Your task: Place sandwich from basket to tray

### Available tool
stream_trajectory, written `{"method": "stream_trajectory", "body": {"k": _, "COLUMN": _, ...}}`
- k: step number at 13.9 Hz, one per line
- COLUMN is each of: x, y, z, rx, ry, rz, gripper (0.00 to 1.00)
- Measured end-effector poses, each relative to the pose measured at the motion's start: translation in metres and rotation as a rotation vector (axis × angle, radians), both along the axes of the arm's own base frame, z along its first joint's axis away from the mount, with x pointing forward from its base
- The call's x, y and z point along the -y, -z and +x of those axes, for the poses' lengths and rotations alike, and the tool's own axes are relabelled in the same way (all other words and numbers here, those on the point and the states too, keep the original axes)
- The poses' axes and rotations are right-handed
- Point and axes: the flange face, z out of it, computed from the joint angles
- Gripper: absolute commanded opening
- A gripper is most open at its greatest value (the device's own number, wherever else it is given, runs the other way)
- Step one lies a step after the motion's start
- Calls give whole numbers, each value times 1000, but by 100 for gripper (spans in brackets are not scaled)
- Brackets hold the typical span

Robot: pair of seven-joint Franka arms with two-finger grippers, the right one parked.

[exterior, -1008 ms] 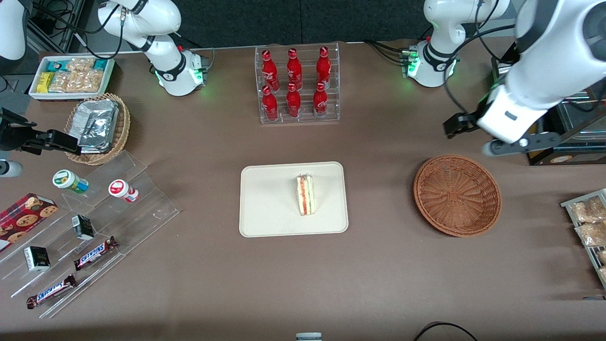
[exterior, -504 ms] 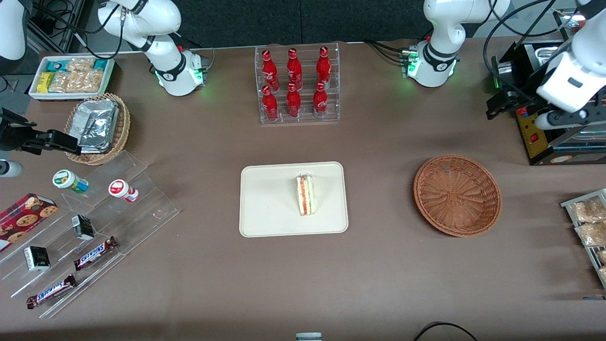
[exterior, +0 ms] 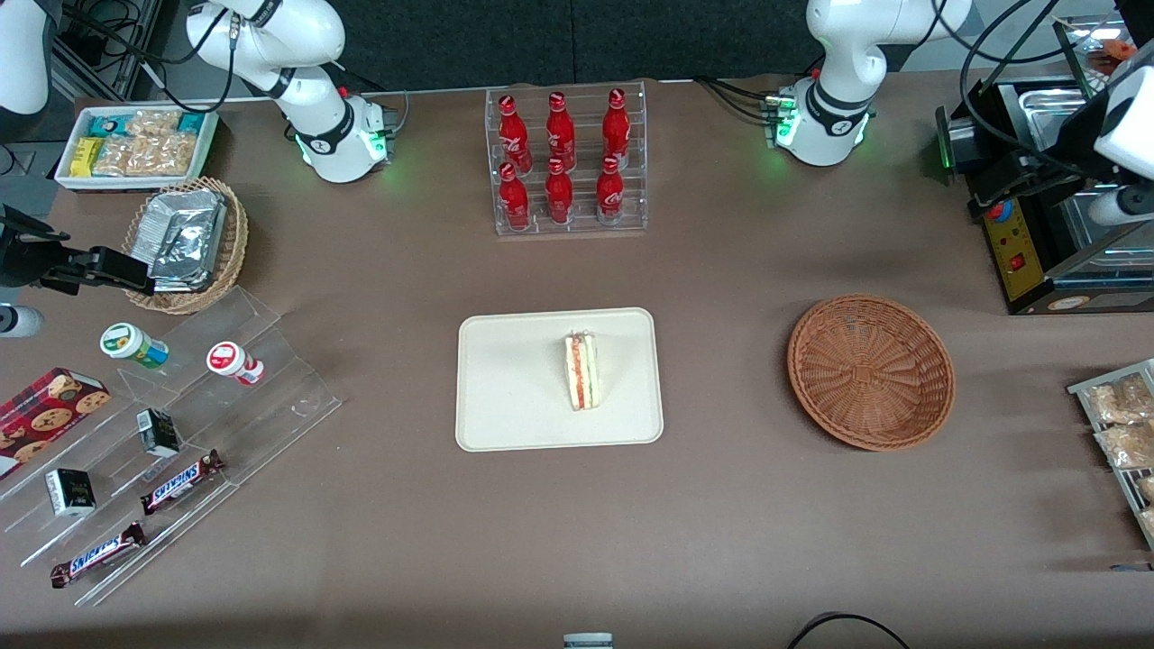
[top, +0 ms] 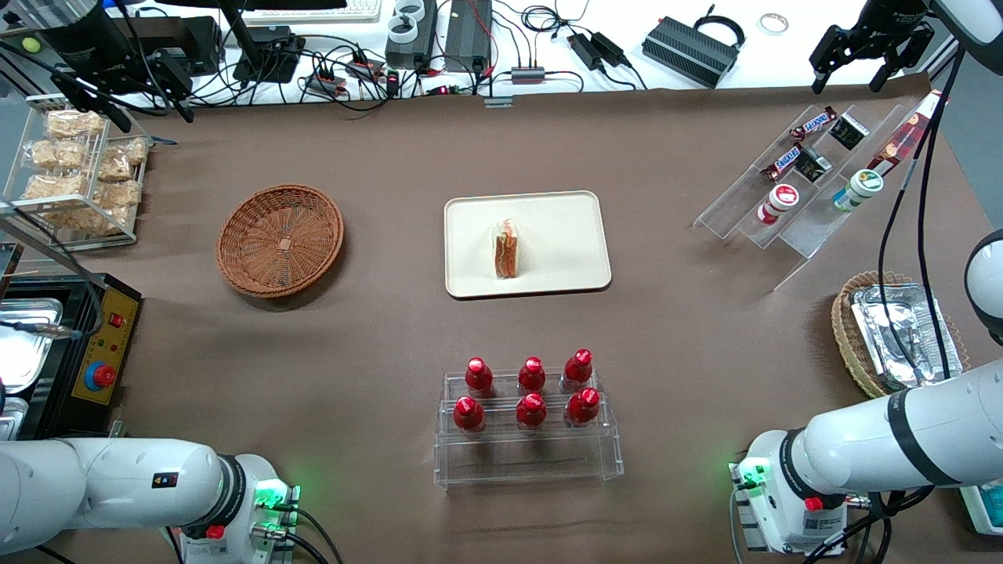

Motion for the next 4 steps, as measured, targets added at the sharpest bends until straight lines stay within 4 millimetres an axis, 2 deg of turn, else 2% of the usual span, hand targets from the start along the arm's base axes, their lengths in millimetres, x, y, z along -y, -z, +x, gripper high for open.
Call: {"method": "stream_trajectory", "body": {"k": 4, "x": -5, "y": -2, "z": -1, "rx": 4, "ry": 78, "rz": -6, "gripper": 99}}
